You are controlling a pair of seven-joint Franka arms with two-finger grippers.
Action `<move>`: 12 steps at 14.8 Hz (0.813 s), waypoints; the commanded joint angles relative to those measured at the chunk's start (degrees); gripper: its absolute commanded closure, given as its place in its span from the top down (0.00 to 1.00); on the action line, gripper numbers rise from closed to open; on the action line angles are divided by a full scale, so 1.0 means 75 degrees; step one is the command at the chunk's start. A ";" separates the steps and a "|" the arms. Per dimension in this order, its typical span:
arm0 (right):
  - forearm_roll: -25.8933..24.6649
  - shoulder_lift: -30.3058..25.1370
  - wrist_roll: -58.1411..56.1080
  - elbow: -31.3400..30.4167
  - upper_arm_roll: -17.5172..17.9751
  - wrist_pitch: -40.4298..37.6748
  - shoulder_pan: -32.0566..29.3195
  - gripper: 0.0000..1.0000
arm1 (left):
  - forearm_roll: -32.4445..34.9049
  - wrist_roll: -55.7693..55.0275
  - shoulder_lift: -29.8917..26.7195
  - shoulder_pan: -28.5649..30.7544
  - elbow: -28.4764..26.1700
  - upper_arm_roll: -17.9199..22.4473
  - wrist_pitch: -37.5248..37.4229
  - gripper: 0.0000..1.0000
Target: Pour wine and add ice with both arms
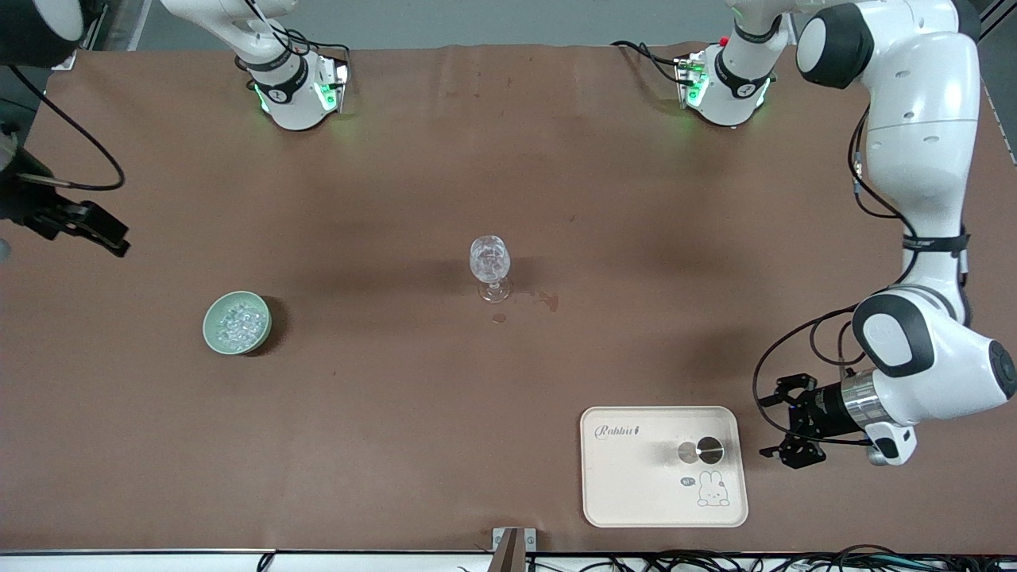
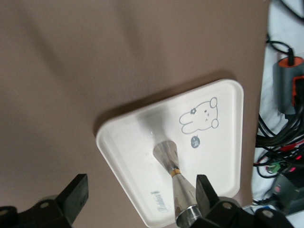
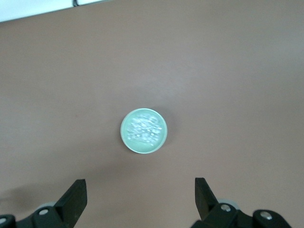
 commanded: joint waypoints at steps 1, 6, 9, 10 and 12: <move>0.0268 -0.0383 -0.0800 -0.0502 -0.0506 -0.0037 -0.0101 1.00 | 0.1451 0.0195 -0.0830 -0.0185 -0.0278 0.0007 -0.0477 1.00; 0.0829 -0.0547 -0.2428 -0.0456 -0.1245 -0.0718 -0.0065 1.00 | 0.3165 0.1741 -0.2529 -0.0501 -0.0278 -0.0122 -0.1755 1.00; 0.0842 -0.0536 -0.3005 -0.0304 -0.1423 -0.0730 -0.0065 1.00 | 0.4032 0.3121 -0.3268 -0.0514 -0.0278 -0.0134 -0.2692 1.00; 0.0749 -0.0524 -0.3111 -0.0257 -0.1400 -0.0730 -0.0053 1.00 | 0.4150 0.3614 -0.3444 -0.0513 -0.0266 -0.0145 -0.2892 1.00; 0.0725 -0.0477 -0.3124 -0.0011 -0.1399 -0.0881 -0.0100 1.00 | 0.4257 0.4097 -0.3842 -0.0444 -0.0278 -0.0169 -0.3267 1.00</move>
